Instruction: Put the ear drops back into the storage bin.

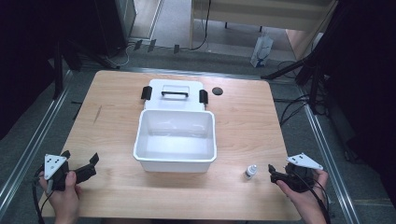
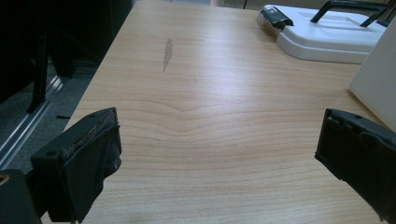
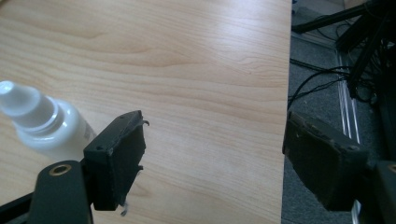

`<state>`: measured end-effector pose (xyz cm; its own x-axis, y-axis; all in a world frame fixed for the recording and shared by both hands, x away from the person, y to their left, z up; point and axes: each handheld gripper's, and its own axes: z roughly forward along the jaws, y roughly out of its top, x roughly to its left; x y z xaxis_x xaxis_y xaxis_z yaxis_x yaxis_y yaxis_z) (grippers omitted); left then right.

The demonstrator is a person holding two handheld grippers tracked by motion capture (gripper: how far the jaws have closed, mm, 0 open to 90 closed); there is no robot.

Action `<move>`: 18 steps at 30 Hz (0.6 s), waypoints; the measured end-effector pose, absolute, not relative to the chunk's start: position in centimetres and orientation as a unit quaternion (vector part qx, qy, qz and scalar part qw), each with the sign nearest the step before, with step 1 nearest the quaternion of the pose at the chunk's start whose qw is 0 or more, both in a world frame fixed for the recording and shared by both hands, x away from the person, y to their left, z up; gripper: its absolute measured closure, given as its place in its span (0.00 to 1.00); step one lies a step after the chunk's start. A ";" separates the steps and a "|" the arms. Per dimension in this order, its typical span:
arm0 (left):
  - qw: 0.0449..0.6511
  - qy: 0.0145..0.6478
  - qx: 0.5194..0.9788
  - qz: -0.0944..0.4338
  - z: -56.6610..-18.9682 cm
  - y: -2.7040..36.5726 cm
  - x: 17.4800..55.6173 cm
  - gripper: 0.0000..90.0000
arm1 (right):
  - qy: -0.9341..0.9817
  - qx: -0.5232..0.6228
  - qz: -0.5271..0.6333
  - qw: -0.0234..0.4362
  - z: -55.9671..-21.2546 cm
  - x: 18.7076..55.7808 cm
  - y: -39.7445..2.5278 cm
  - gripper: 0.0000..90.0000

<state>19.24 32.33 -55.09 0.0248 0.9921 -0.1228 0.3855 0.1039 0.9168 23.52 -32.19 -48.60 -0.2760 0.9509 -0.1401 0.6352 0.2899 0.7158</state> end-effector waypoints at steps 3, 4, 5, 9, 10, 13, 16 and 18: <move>0.433 0.605 0.569 0.349 -55.1 32.4 19.3 0.01 | 0.772 0.513 0.261 0.269 -48.1 23.8 -31.8 0.24; 0.434 0.606 0.569 0.348 -55.1 32.4 19.3 0.01 | 0.782 0.505 0.252 0.265 -47.9 23.9 -31.6 0.24; 0.434 0.605 0.569 0.348 -55.1 32.4 19.3 0.01 | 0.790 0.498 0.245 0.261 -47.8 24.0 -31.5 0.24; 0.434 0.605 0.570 0.347 -55.1 32.4 19.3 0.01 | 0.843 0.447 0.202 0.220 -47.0 24.6 -30.1 0.25; 0.434 0.605 0.570 0.347 -55.1 32.4 19.3 0.01 | 0.854 0.436 0.191 0.212 -46.8 24.7 -29.8 0.25; 0.434 0.605 0.570 0.347 -55.1 32.4 19.4 0.01 | 0.879 0.404 0.164 0.191 -46.5 25.0 -28.7 0.24; 0.435 0.605 0.570 0.347 -55.1 32.4 19.4 0.01 | 0.894 0.386 0.148 0.175 -46.5 25.2 -28.0 0.24; 0.435 0.605 0.570 0.346 -55.1 32.5 19.4 0.01 | 0.914 0.357 0.124 0.148 -46.5 25.5 -27.1 0.26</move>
<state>19.39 32.47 -55.12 0.0279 0.9908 -0.1327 0.3893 0.1115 0.9143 25.50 -27.07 -46.53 -0.7009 0.6898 -0.1815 0.6162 0.7138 0.3328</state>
